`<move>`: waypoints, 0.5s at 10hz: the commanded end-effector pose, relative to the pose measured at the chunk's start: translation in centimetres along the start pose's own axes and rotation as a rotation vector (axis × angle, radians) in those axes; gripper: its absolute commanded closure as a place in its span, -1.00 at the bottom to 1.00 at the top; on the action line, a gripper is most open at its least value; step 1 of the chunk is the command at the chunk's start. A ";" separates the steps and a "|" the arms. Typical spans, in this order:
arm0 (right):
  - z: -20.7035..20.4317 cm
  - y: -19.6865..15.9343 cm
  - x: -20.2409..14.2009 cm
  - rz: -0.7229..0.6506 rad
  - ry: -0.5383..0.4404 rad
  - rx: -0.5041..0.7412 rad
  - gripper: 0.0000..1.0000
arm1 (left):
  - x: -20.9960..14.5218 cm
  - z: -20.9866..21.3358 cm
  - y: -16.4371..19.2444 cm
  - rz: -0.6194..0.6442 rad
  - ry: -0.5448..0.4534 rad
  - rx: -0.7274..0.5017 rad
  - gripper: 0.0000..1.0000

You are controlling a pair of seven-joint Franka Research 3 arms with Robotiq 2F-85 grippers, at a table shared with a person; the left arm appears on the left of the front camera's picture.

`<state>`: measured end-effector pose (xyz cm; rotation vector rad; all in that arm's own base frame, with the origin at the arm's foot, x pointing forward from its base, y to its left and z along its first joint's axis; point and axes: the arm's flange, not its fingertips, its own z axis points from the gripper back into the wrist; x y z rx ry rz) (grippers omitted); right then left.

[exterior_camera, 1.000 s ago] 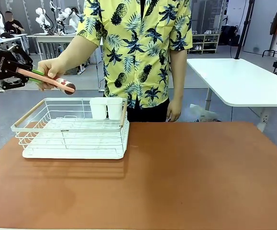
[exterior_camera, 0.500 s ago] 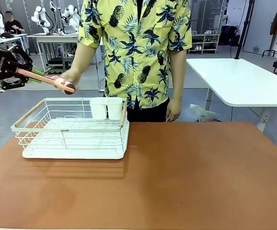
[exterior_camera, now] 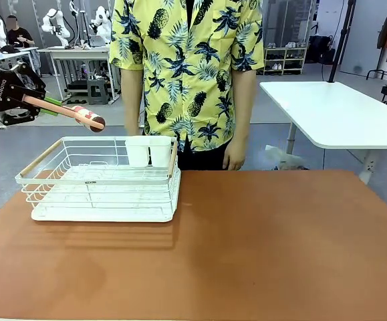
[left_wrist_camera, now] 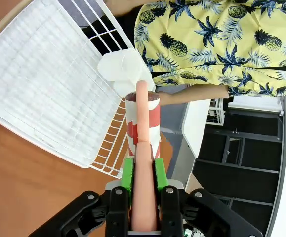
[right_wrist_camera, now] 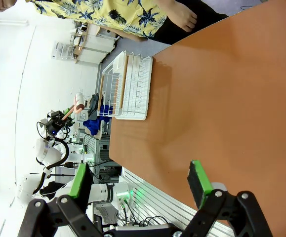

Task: Clean the table.
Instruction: Clean the table with the Lint Roller when the human lifts the Dish drying rack.

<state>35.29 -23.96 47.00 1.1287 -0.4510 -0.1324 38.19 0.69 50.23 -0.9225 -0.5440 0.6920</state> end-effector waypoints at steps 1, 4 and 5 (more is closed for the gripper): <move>0.2 0.2 0.1 0.010 -0.006 0.016 -1.00 | 0.0 0.0 0.0 0.000 -0.005 0.001 1.00; 0.2 0.2 0.1 0.010 -0.006 0.016 -1.00 | 0.0 0.0 0.0 0.000 -0.005 0.001 1.00; 0.2 0.2 0.1 0.010 -0.006 0.016 -1.00 | 0.0 0.0 0.0 0.000 -0.005 0.001 1.00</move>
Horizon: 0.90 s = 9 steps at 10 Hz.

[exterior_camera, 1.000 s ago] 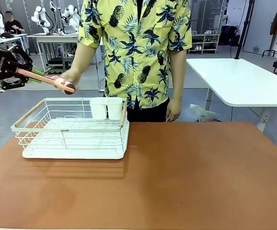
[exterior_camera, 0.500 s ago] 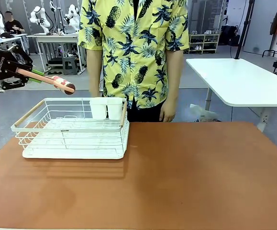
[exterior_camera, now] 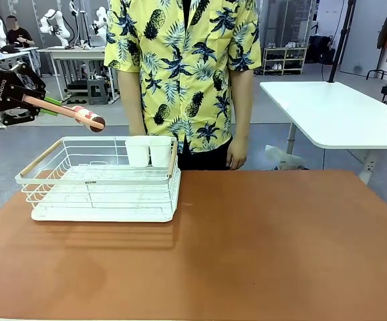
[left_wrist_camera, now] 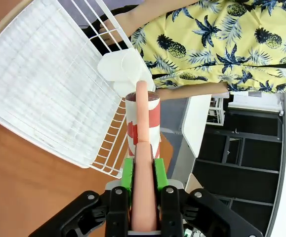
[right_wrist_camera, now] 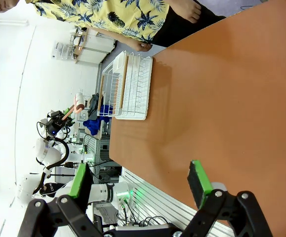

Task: Clean the table.
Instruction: Clean the table with the Lint Roller when the human lifts the Dish drying rack.

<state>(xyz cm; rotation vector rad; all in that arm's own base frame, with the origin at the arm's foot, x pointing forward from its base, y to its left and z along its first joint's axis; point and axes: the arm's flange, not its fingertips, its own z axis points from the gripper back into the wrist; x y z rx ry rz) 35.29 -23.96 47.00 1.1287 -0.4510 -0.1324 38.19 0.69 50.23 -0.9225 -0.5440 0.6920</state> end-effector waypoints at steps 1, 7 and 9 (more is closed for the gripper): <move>0.2 0.2 0.1 0.010 -0.006 0.016 -1.00 | 0.0 0.0 0.0 0.000 -0.005 0.001 1.00; 0.2 0.2 0.1 0.010 -0.006 0.016 -1.00 | 0.0 0.0 0.0 0.000 -0.005 0.001 1.00; 0.2 0.2 0.1 0.010 -0.006 0.016 -1.00 | 0.0 0.0 0.0 0.000 -0.005 0.001 1.00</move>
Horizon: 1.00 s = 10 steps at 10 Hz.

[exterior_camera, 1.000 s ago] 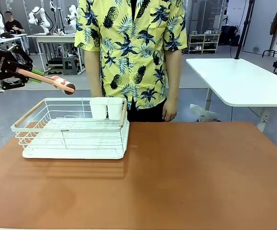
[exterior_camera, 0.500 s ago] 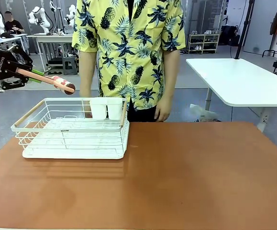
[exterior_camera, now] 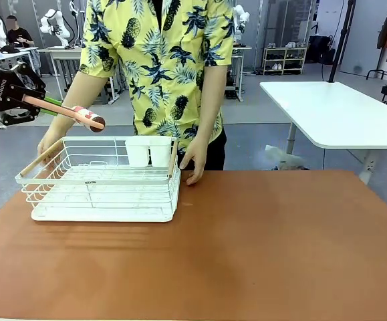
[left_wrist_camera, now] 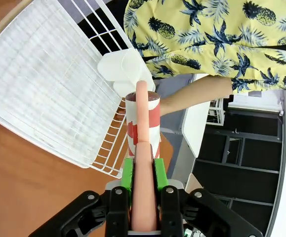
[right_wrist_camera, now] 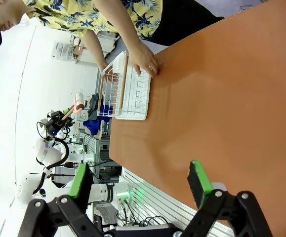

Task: Clean the table.
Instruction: Clean the table with the Lint Roller when the human lifts the Dish drying rack.

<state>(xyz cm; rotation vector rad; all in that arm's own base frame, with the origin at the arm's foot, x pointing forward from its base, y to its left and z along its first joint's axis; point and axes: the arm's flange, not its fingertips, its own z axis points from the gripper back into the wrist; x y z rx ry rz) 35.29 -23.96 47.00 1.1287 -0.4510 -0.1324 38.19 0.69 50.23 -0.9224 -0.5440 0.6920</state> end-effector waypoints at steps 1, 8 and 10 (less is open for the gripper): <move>0.2 0.2 0.1 0.010 -0.006 0.017 -1.00 | 0.0 0.0 0.0 0.000 -0.005 0.001 1.00; 0.2 0.2 0.1 0.010 -0.006 0.017 -1.00 | 0.0 0.0 0.0 0.000 -0.005 0.001 1.00; 0.2 0.2 0.1 0.010 -0.006 0.017 -1.00 | 0.0 0.0 0.0 0.000 -0.005 0.001 1.00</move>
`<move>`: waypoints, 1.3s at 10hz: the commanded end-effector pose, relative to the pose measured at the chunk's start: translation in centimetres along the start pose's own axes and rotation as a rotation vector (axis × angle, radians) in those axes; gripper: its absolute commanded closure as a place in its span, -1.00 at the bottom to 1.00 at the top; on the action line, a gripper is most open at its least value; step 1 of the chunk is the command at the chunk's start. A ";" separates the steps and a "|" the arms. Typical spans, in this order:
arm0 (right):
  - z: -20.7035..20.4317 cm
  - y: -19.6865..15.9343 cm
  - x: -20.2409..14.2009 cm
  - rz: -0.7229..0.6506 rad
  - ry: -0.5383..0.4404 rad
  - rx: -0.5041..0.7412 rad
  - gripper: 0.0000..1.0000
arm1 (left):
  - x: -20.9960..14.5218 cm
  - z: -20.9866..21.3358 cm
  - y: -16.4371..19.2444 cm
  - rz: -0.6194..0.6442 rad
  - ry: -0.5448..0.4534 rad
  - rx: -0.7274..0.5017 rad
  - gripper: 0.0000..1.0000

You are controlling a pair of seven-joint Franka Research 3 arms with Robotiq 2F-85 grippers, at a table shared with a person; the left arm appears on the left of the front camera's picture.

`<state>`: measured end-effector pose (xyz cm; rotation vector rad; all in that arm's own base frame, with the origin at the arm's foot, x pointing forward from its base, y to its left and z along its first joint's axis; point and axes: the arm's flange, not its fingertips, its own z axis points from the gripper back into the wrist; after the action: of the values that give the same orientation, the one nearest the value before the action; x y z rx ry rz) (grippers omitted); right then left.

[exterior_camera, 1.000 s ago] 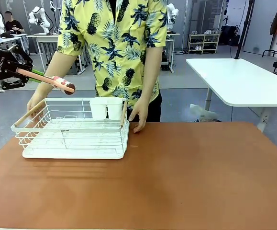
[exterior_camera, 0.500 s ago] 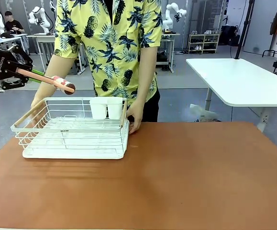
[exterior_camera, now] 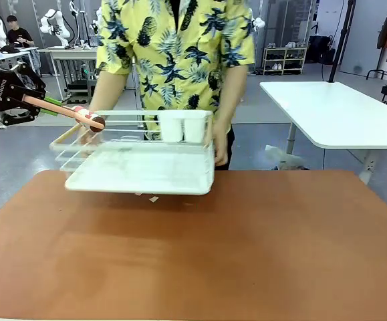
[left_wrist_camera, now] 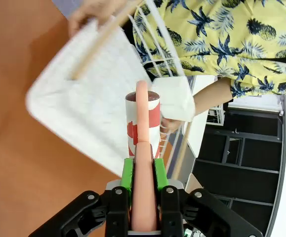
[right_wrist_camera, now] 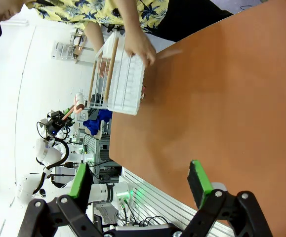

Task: Clean the table.
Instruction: Clean the table with the Lint Roller when the human lifts the Dish drying rack.

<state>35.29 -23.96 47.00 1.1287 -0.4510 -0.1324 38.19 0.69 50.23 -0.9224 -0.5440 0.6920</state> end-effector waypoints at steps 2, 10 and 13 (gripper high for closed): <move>0.2 0.2 0.1 0.010 -0.006 0.017 -1.00 | 0.0 0.0 0.0 0.000 -0.005 0.001 1.00; 0.2 0.2 0.1 0.010 -0.006 0.017 -1.00 | 0.0 0.0 0.0 0.000 -0.005 0.001 1.00; 0.2 0.2 0.1 0.010 -0.006 0.017 -1.00 | 0.0 0.0 0.0 0.000 0.000 0.000 0.58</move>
<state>35.29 -23.96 47.00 1.1287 -0.4510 -0.1324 38.19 0.69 50.23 -0.9224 -0.5440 0.6920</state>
